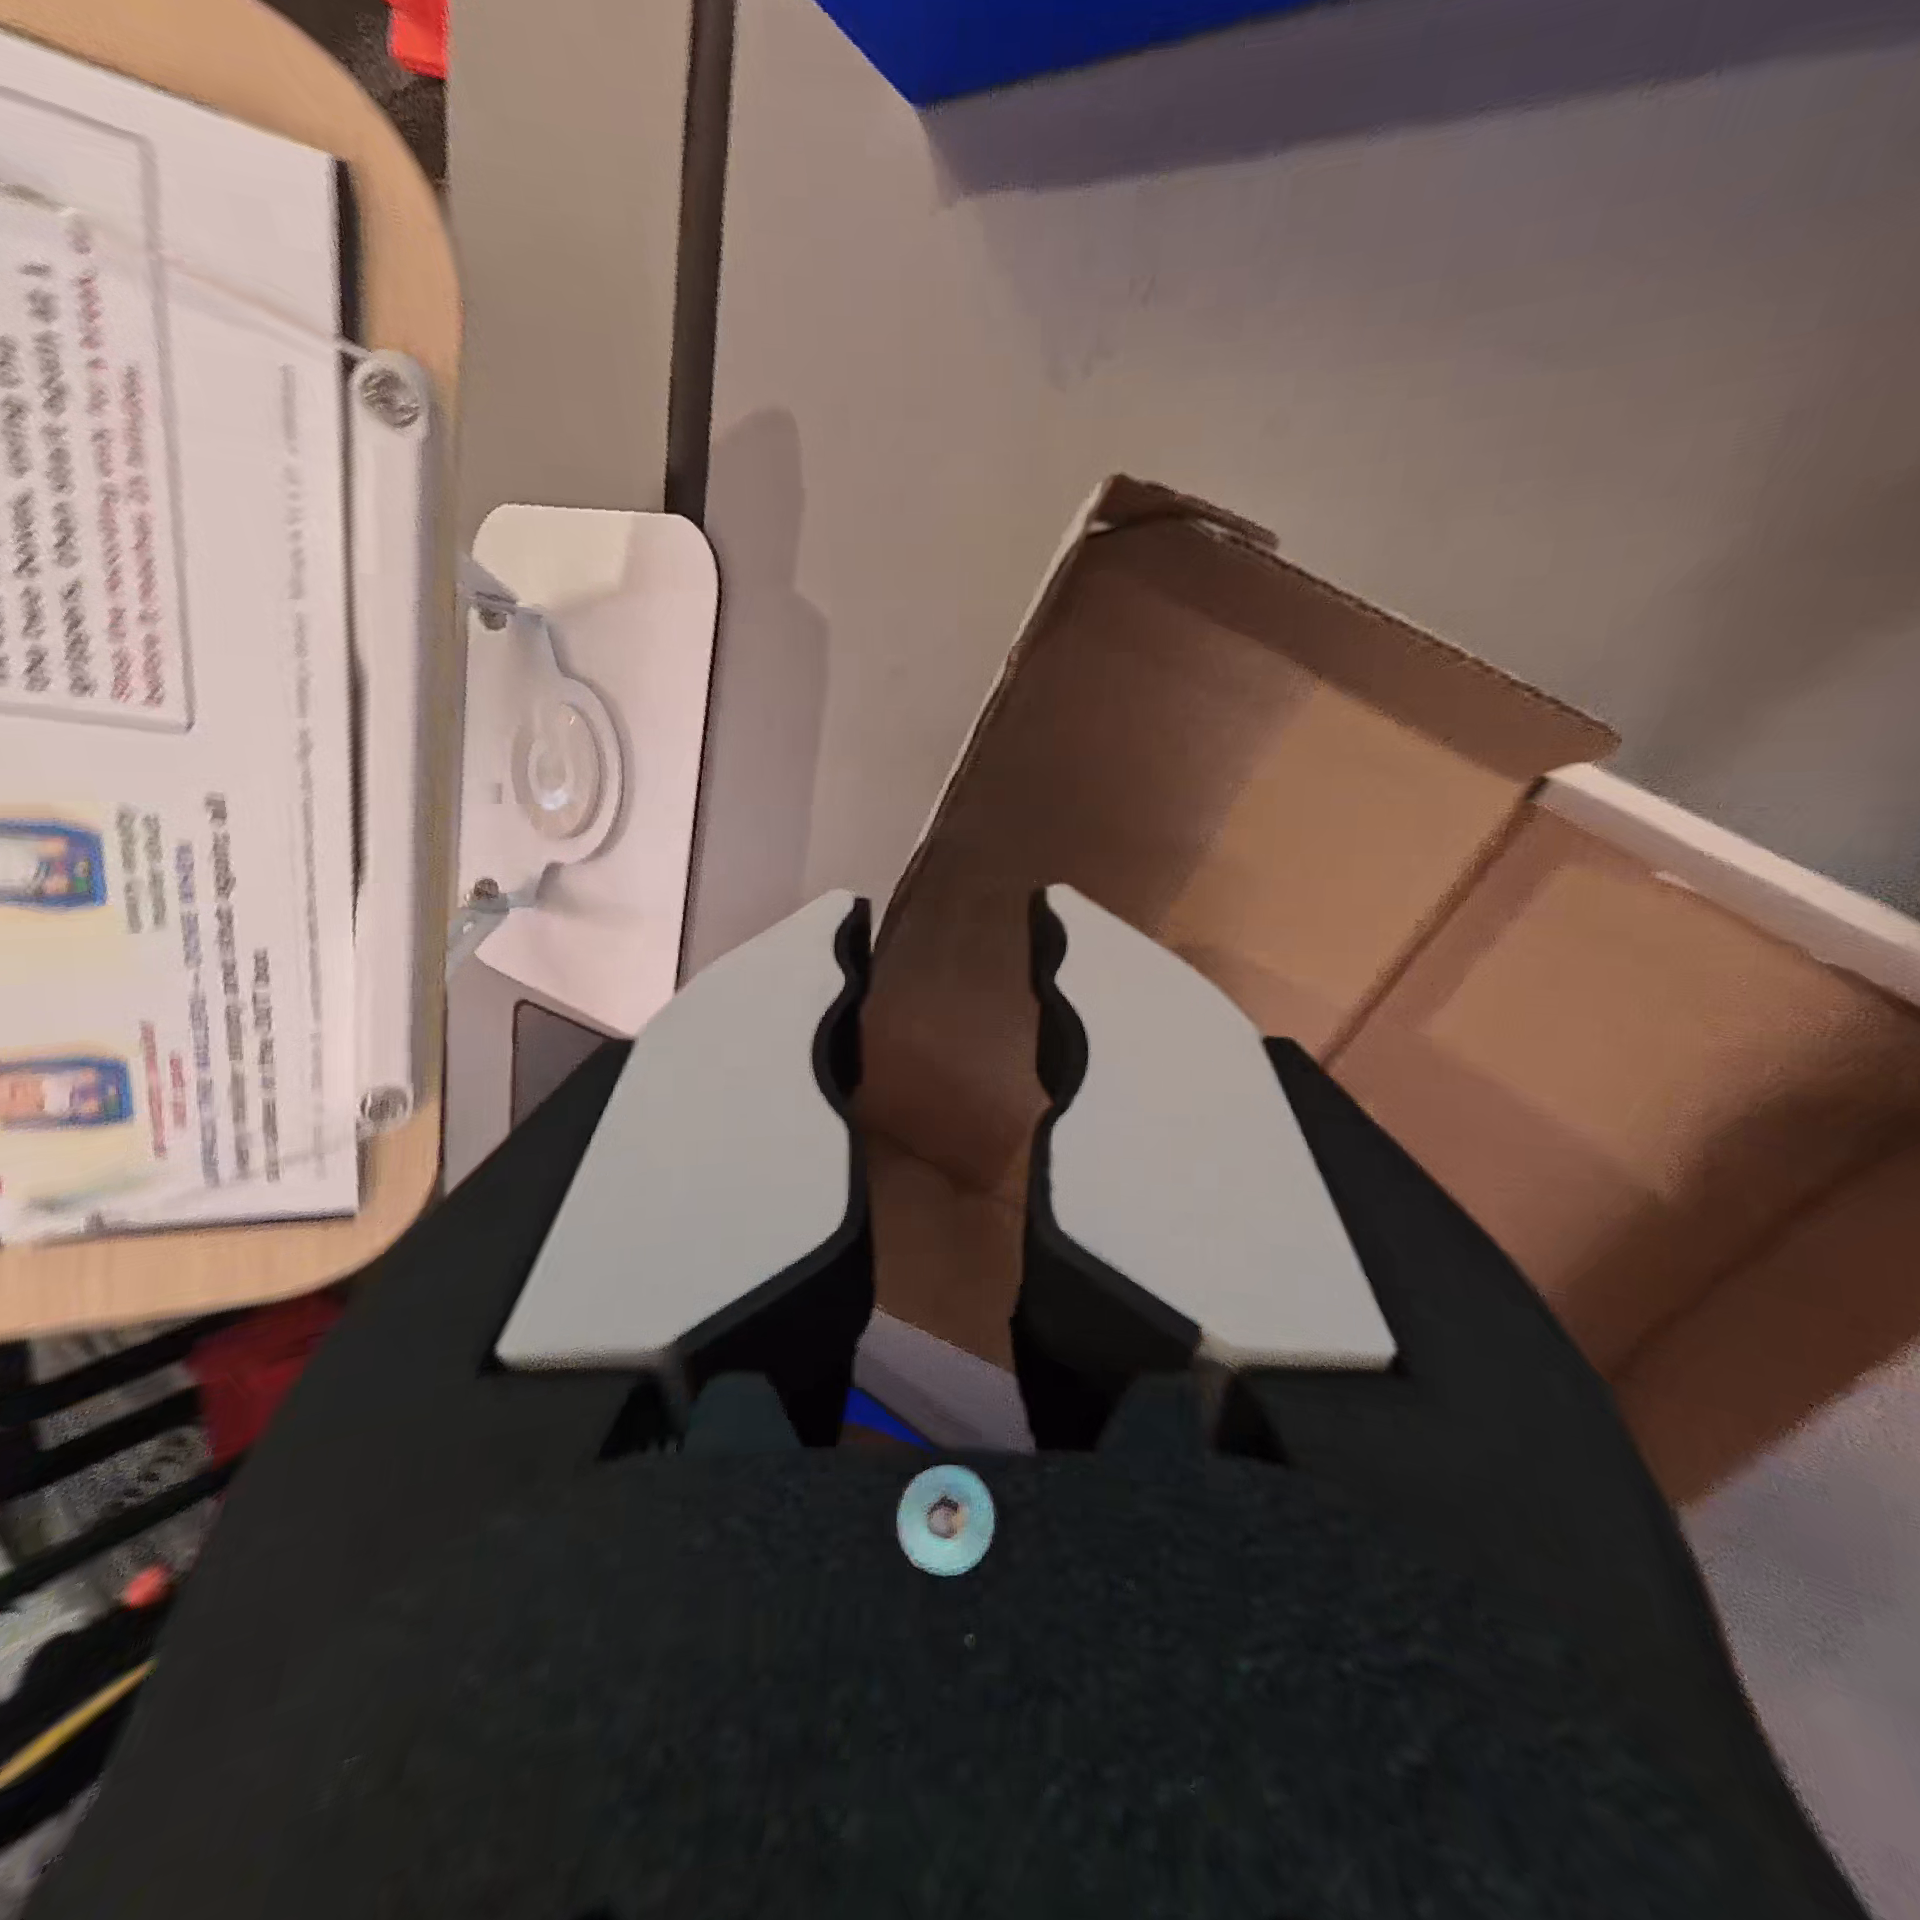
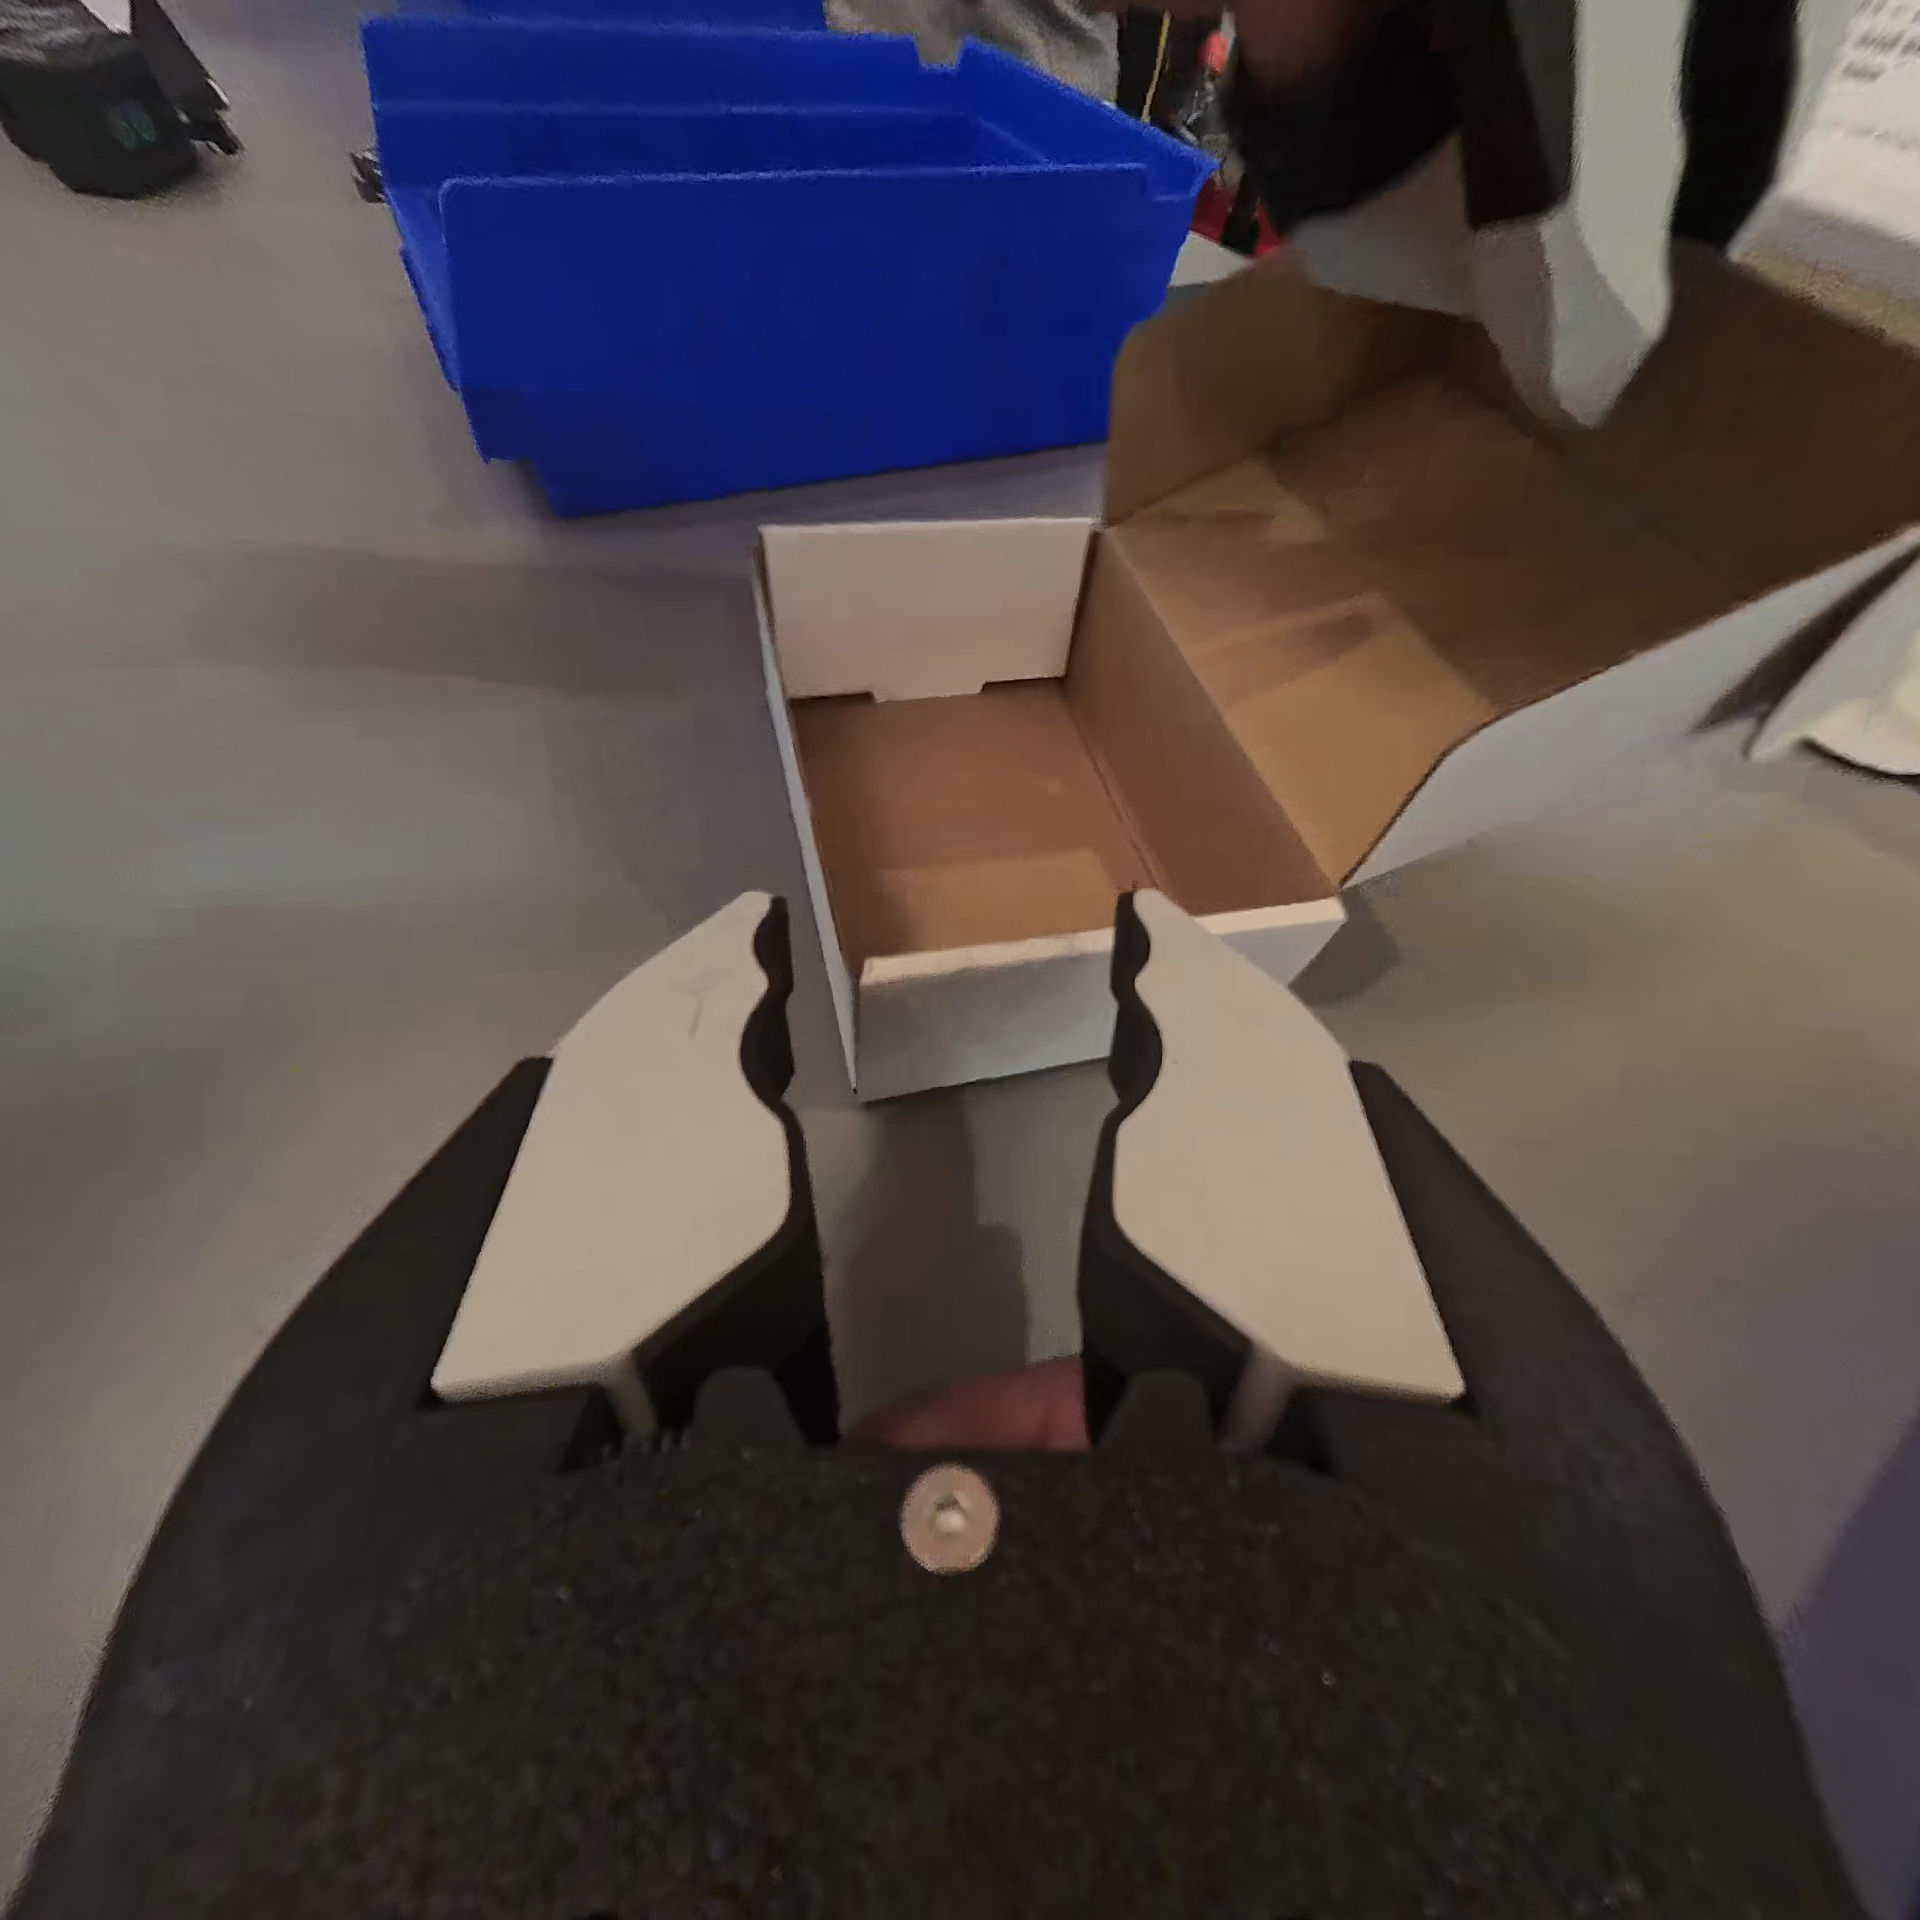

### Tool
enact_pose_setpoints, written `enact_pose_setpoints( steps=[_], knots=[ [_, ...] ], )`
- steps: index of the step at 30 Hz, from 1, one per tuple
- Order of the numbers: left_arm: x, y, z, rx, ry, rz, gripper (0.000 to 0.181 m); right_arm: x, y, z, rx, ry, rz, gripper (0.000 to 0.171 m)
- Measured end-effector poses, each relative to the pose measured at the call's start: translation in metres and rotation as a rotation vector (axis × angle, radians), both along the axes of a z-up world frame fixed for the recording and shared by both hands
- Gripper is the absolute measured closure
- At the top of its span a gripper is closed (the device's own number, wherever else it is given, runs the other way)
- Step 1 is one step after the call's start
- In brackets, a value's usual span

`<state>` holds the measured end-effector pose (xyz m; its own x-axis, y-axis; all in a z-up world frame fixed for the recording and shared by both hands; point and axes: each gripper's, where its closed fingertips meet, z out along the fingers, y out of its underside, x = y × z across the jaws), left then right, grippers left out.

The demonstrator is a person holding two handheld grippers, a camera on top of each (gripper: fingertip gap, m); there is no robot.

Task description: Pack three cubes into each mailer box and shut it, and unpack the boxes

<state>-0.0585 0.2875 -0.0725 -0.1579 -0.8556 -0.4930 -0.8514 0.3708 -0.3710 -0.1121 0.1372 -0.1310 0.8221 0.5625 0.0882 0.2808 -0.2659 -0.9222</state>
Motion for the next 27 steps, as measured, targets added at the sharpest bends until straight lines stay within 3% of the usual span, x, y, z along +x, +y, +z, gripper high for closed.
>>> enact_pose_setpoints(
  steps=[3,7,10,14,18,22,27],
  knots=[
    [-0.027,-0.017,0.028,-0.047,-0.134,0.048,0.135,0.005,0.002,0.001,0.005,-0.011,-0.044,0.110],
    [-0.083,-0.044,0.054,-0.116,-0.355,0.132,0.132,0.015,0.007,0.011,0.082,-0.061,-0.070,0.114],
    [-0.123,-0.077,0.061,-0.237,-0.552,0.199,0.133,0.021,0.012,0.012,0.066,-0.041,0.042,0.120],
    [-0.165,-0.118,0.038,-0.390,-0.685,0.330,0.137,0.041,0.030,-0.013,-0.080,-0.052,0.095,0.121],
    [-0.189,-0.156,0.002,-0.485,-0.713,0.415,0.139,0.027,0.020,-0.018,-0.152,0.047,0.150,0.126],
    [-0.211,-0.169,-0.020,-0.479,-0.749,0.487,0.142,0.023,0.018,-0.009,-0.070,-0.022,0.115,0.124],
    [-0.223,-0.168,-0.027,-0.579,-0.869,0.522,0.144,0.019,0.018,0.001,0.018,-0.044,0.224,0.127]
  ],
)
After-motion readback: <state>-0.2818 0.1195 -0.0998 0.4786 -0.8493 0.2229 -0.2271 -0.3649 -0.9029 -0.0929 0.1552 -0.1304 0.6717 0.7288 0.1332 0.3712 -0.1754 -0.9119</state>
